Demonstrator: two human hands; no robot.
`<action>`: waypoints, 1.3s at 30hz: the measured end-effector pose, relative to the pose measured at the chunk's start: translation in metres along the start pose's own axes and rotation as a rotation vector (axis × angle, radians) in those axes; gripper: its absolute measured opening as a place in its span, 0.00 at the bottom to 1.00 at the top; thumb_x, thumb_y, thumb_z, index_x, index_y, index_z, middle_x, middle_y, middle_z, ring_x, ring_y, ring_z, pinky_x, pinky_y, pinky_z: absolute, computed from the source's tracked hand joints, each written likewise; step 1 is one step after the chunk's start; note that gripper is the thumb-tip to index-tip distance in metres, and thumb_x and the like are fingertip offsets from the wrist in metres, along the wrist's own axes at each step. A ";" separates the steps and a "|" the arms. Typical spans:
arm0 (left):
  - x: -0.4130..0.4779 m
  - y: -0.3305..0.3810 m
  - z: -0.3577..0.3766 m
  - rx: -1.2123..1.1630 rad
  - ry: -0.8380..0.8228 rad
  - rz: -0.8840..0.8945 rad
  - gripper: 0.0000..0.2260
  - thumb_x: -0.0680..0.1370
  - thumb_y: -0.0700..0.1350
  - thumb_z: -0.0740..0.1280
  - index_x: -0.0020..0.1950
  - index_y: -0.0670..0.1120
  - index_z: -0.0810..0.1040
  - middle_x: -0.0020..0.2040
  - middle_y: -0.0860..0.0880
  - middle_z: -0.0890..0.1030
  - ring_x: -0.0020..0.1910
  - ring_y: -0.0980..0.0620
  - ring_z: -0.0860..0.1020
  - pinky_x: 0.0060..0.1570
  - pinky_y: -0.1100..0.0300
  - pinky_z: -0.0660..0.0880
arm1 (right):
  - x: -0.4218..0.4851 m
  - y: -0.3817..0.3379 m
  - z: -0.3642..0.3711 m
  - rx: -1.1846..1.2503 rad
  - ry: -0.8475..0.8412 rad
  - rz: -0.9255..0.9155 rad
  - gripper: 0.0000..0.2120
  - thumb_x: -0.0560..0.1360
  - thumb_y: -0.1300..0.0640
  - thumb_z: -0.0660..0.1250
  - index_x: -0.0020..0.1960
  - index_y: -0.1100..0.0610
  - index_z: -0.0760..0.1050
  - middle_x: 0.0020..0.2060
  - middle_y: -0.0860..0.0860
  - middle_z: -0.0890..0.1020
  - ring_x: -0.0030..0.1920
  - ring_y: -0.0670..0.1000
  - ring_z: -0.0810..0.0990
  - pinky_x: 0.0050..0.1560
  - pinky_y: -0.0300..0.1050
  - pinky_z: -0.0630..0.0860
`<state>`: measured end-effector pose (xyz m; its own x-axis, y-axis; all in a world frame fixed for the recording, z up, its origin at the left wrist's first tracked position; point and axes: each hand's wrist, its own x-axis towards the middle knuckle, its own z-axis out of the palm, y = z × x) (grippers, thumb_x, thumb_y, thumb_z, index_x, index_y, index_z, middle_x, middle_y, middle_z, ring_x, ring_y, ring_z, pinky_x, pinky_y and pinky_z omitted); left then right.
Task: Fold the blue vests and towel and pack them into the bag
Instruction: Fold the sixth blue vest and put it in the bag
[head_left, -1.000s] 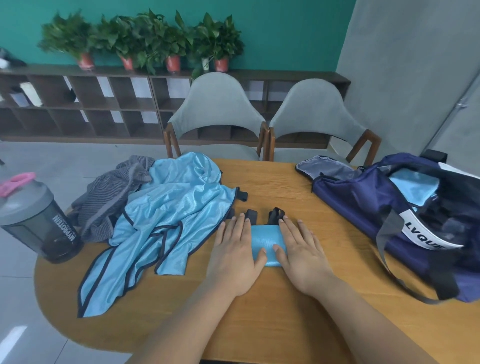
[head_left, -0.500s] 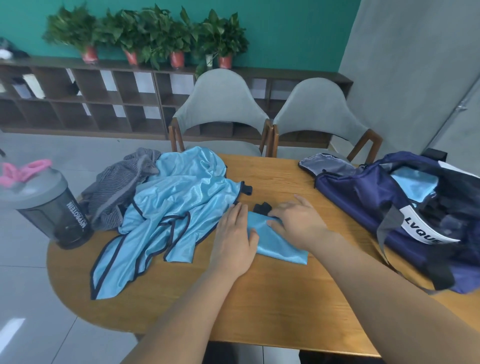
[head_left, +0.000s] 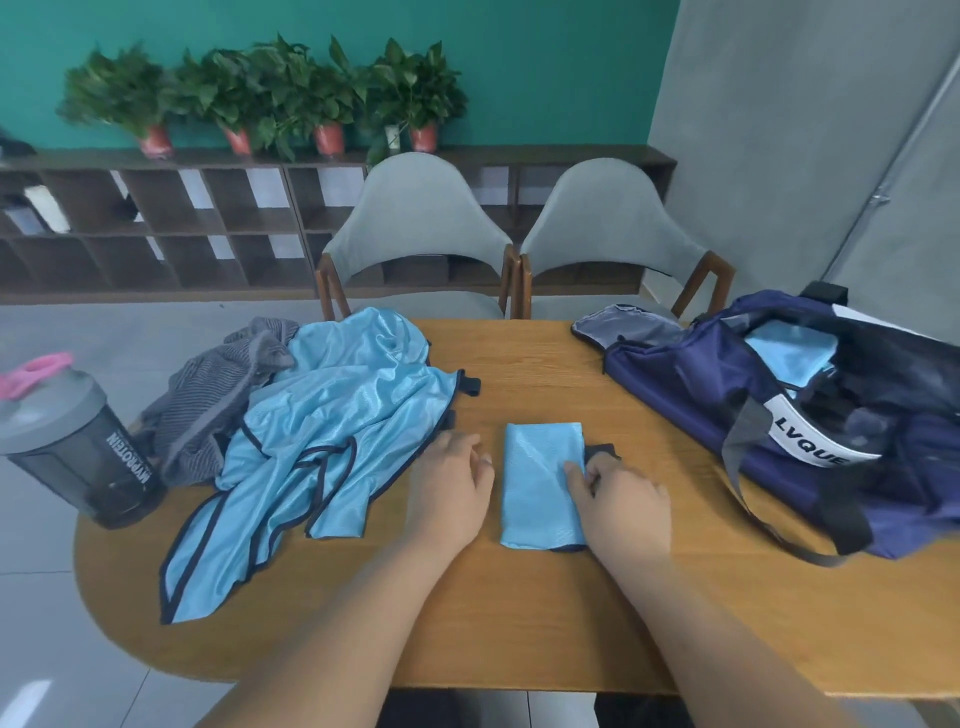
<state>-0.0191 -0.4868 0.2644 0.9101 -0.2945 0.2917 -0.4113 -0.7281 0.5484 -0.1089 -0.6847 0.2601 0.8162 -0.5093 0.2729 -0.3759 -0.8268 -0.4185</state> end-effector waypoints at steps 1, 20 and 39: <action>-0.001 0.008 0.000 0.007 -0.035 0.012 0.18 0.85 0.54 0.60 0.70 0.47 0.78 0.58 0.51 0.80 0.56 0.50 0.79 0.61 0.49 0.77 | 0.000 0.000 0.000 -0.006 0.003 -0.001 0.19 0.82 0.39 0.61 0.38 0.50 0.68 0.31 0.45 0.75 0.36 0.53 0.74 0.45 0.52 0.67; 0.010 0.107 -0.022 -0.734 -0.332 -0.480 0.05 0.84 0.46 0.68 0.59 0.48 0.77 0.53 0.46 0.85 0.49 0.46 0.86 0.45 0.53 0.81 | -0.001 0.001 -0.040 0.559 -0.055 0.213 0.22 0.78 0.35 0.68 0.59 0.50 0.68 0.35 0.47 0.83 0.39 0.43 0.80 0.40 0.42 0.74; 0.038 0.248 -0.011 -1.033 -0.663 -0.295 0.10 0.85 0.46 0.67 0.67 0.54 0.77 0.58 0.49 0.86 0.56 0.45 0.86 0.61 0.41 0.82 | 0.023 0.085 -0.197 1.335 -0.065 0.266 0.22 0.81 0.56 0.72 0.72 0.43 0.73 0.53 0.59 0.87 0.54 0.62 0.87 0.59 0.61 0.82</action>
<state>-0.0875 -0.6716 0.4204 0.7014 -0.6745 -0.2303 0.2362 -0.0849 0.9680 -0.2081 -0.8136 0.4014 0.8195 -0.5724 0.0281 0.1528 0.1709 -0.9734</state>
